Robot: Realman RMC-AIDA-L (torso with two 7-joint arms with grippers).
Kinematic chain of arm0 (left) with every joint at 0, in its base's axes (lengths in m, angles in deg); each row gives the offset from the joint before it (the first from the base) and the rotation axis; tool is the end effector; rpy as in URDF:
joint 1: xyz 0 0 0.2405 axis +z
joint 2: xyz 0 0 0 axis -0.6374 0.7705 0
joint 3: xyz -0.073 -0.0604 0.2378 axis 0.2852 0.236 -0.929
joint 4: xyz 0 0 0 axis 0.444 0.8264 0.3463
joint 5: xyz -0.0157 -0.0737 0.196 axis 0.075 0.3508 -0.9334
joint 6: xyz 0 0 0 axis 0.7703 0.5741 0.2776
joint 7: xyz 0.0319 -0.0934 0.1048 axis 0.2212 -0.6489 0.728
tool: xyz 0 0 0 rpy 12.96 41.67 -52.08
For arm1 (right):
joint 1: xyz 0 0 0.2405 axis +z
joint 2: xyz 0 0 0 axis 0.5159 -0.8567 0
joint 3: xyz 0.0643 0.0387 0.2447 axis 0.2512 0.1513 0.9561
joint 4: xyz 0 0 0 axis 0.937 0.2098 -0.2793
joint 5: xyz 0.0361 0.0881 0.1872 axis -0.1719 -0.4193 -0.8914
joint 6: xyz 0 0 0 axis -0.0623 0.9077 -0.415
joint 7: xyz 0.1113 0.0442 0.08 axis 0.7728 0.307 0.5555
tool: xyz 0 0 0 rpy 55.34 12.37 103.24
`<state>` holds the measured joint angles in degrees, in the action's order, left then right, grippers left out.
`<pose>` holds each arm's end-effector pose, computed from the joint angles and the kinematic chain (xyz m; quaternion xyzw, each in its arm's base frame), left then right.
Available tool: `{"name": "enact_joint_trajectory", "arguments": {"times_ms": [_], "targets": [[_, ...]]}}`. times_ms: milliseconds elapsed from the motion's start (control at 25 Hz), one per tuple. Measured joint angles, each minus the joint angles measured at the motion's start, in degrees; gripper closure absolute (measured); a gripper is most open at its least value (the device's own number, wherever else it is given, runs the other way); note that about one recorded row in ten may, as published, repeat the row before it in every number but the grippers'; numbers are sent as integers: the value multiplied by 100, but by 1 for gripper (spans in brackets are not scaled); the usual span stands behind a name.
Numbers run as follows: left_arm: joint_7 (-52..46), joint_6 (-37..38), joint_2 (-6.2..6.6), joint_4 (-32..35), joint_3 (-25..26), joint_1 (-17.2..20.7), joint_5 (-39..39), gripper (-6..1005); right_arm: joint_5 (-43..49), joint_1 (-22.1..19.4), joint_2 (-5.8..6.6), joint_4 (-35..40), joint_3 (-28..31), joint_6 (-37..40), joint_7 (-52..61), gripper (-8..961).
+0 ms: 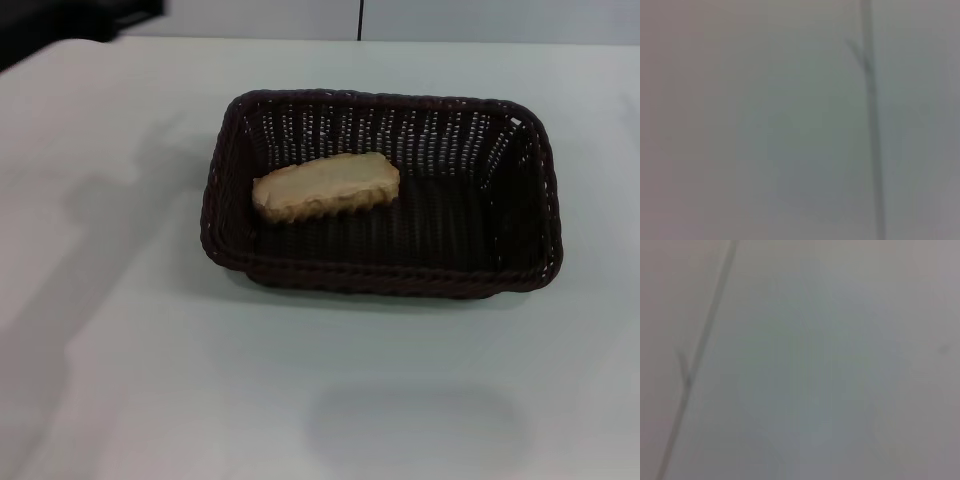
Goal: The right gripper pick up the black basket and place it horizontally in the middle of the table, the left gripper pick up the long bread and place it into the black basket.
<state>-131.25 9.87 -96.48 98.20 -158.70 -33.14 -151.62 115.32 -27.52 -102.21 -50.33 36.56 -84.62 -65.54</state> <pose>-0.1660 0.3051 0.0963 -0.8104 -0.2427 -0.2006 0.4941 0.2701 0.3396 0.1270 -0.7072 0.0936 0.2994 0.6336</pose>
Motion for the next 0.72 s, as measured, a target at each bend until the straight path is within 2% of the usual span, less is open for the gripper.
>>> {"name": "enact_joint_trajectory", "arguments": {"times_ms": [40, 80, 120, 160, 200, 320, 360, 440, 520, 560, 600, 680, 720], "targets": [[2, -184, -1, 16, -12, 161, 12, 192, 0, 0, 0, 0, 0, 0, 0, 411], [2, -184, -1, 16, -12, 161, 12, 162, -15, 12, -5, 42, 64, 9, 22, 411], [26, -534, -3, 33, -68, 405, 17, 131, -18, 31, -7, 118, 84, 77, 92, 411], [26, -534, -3, 33, -68, 405, 17, 132, -18, 31, -7, 118, 84, 77, 92, 411], [261, -1681, 1, 121, -314, 1243, 5, 132, 9, -1, -7, 153, 13, 210, 190, 411], [393, -2089, 4, 154, -364, 1538, 4, 135, -32, -166, -22, 162, -195, 322, 233, 411], [493, -2605, 2, 174, -375, 1961, 5, 135, -32, -166, -22, 162, -195, 322, 233, 411], [482, -2993, -3, 175, -365, 2255, 13, 137, -203, -288, -37, 193, -366, 312, 115, 411], [443, -3567, -3, 154, -346, 2678, 28, 138, -764, -377, -46, 501, -596, -166, -415, 411], [443, -3567, -3, 154, -346, 2678, 28, 137, -764, -377, -46, 501, -596, -166, -415, 411], [434, -3823, -5, 136, -319, 2931, 31, 137, -1324, -372, -51, 959, -698, -922, -868, 411], [432, -3858, -5, 136, -311, 2970, 32, 135, -1519, -359, -51, 1118, -734, -1165, -988, 411], [396, -4033, -11, 114, -257, 3172, 53, 134, -1726, -344, -45, 1312, -803, -1426, -1088, 411]]}}
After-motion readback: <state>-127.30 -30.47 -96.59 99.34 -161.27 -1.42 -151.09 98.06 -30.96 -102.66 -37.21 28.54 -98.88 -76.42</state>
